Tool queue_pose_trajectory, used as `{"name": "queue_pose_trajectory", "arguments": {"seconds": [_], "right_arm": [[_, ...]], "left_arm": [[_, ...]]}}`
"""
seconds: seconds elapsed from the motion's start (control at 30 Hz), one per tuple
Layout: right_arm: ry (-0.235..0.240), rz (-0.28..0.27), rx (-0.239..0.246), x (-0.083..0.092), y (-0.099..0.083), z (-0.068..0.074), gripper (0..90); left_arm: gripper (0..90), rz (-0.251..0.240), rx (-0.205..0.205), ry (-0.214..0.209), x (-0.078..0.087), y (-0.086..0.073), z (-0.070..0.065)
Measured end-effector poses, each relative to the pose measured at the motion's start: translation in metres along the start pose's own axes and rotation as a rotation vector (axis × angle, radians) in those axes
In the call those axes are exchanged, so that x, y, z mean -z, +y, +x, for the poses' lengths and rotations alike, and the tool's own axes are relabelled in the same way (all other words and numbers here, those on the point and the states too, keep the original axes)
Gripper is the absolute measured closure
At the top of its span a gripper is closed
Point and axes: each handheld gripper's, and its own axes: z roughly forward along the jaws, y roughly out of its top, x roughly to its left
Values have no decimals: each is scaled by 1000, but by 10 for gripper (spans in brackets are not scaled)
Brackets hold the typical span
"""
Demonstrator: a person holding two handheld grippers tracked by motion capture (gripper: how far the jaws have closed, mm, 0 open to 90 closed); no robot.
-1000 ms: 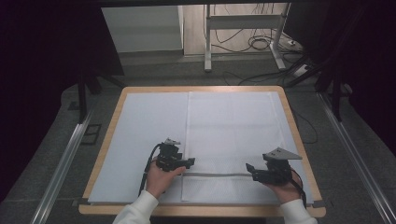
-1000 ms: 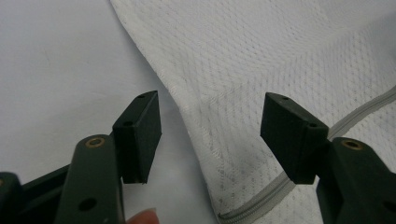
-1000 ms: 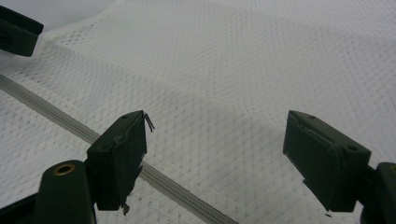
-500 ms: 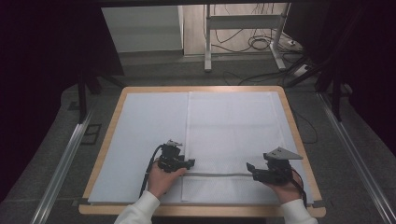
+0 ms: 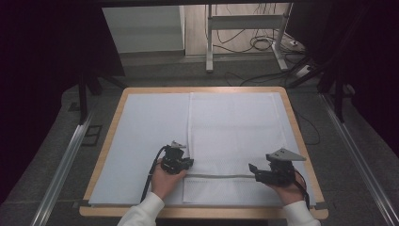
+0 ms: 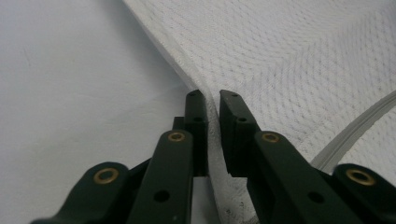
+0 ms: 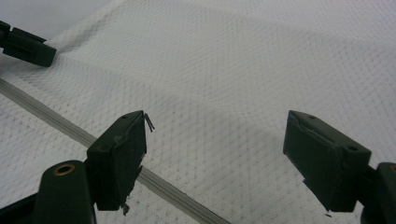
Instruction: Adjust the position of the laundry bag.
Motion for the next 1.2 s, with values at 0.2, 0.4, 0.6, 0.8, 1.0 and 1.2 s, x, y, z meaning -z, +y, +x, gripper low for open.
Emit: {"name": "queue_pose_trajectory", "arguments": {"seconds": [0.2, 0.4, 0.6, 0.8, 1.0, 1.2], "right_arm": [[-7, 2, -9, 0, 0, -2, 214], [-11, 0, -5, 1, 3, -3, 214], [-26, 19, -21, 3, 12, -9, 211], [-13, 44, -45, 4, 22, -18, 210], [-15, 61, -75, 3, 20, -32, 210], [-69, 87, -123, 10, 16, -53, 210]], "left_arm": [[873, -4, 10, -9, 0, -1, 2], [882, -13, 17, -13, -1, -2, 3], [887, -20, 20, -15, -1, -3, 3], [888, -18, 28, -30, 0, -3, 5], [889, -18, 33, -35, 0, -3, 6], [889, -21, 36, -40, 2, -3, 7]]}}
